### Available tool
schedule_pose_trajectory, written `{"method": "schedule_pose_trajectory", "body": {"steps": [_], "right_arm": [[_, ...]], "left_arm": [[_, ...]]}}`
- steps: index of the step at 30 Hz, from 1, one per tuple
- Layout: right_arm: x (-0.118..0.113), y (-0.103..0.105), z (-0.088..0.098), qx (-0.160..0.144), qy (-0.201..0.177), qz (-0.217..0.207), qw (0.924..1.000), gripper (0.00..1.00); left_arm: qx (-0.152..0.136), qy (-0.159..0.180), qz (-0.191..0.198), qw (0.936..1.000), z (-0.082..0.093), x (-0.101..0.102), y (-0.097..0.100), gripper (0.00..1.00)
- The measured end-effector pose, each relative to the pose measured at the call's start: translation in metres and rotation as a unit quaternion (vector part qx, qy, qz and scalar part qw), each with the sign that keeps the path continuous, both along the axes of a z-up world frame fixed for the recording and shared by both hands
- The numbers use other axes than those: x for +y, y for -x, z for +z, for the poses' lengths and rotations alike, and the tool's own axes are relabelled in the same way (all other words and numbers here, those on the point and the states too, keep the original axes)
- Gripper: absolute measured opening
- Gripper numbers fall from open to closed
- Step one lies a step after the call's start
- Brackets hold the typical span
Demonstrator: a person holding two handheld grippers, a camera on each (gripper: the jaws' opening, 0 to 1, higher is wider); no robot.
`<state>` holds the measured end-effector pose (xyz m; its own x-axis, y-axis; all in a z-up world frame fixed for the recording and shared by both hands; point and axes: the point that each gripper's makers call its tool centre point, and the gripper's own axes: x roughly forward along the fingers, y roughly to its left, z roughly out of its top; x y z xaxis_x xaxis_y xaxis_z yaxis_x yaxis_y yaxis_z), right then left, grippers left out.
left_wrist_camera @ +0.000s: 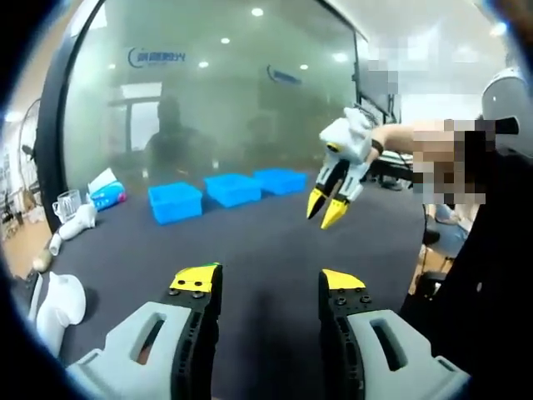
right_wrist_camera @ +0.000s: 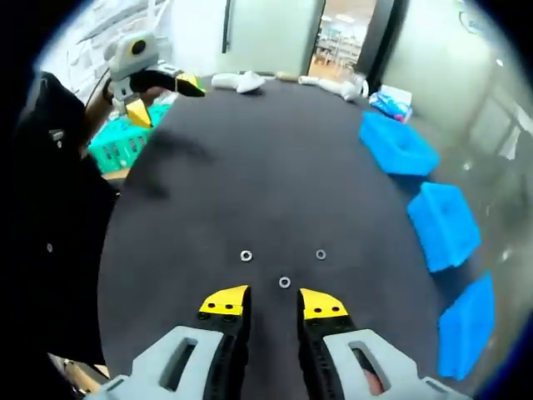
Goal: Sort the screws, nuts, and washers into the corresponding bins
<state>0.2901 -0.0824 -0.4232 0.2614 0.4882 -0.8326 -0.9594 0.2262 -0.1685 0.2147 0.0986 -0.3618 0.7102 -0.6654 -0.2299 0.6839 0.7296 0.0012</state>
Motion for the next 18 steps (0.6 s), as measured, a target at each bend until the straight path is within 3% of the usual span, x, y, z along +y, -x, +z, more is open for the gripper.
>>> {"method": "schedule_pose_trajectory", "body": {"steps": [12, 18], "right_arm": [[0.005, -0.006, -0.013, 0.016, 0.026, 0.015, 0.9994, 0.14], [0.006, -0.008, -0.017, 0.035, 0.017, 0.008, 0.9992, 0.10]], "left_arm": [[0.007, 0.006, 0.008, 0.9999, -0.007, 0.007, -0.001, 0.44], [0.012, 0.009, 0.009, 0.9999, -0.010, 0.008, -0.002, 0.44]]}}
